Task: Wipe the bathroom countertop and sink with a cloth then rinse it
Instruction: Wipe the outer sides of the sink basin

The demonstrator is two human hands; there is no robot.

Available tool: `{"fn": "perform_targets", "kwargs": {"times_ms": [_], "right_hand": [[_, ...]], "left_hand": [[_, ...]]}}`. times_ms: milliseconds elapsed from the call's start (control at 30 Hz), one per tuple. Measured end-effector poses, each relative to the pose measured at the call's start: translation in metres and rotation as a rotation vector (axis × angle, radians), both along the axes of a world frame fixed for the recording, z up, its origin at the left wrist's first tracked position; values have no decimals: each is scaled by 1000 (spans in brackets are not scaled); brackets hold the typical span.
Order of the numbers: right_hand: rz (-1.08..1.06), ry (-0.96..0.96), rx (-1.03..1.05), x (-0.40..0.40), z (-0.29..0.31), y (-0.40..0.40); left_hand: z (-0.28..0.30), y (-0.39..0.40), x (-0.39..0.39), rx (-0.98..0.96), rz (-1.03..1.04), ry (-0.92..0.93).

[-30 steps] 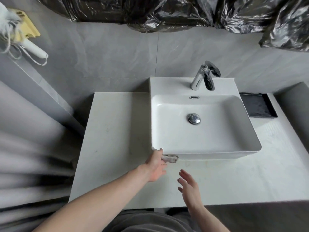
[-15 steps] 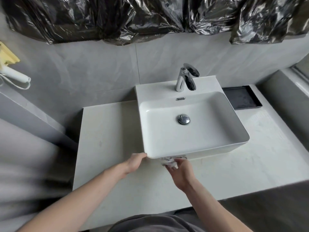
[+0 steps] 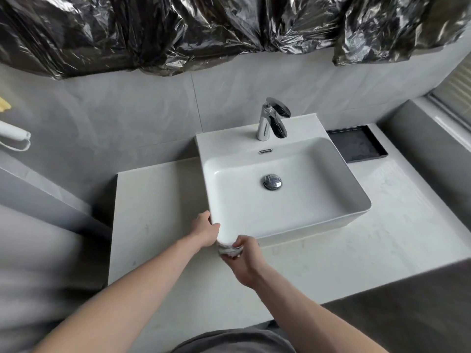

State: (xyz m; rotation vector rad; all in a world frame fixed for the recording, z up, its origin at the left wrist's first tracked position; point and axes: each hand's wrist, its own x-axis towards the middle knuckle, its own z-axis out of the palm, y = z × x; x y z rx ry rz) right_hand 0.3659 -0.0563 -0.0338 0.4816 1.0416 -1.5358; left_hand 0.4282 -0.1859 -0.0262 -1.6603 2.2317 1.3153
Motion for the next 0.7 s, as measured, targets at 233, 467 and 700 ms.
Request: {"fn": "perform_targets", "kwargs": {"times_ms": [233, 467, 700], "right_hand": [[-108, 169, 171, -59, -7, 33], [-260, 265, 266, -121, -8, 56], [-61, 62, 145, -15, -9, 5]], "left_hand": [[-5, -3, 3, 13, 0, 16], [-3, -2, -2, -3, -3, -12], [-2, -4, -1, -17, -45, -48]]}}
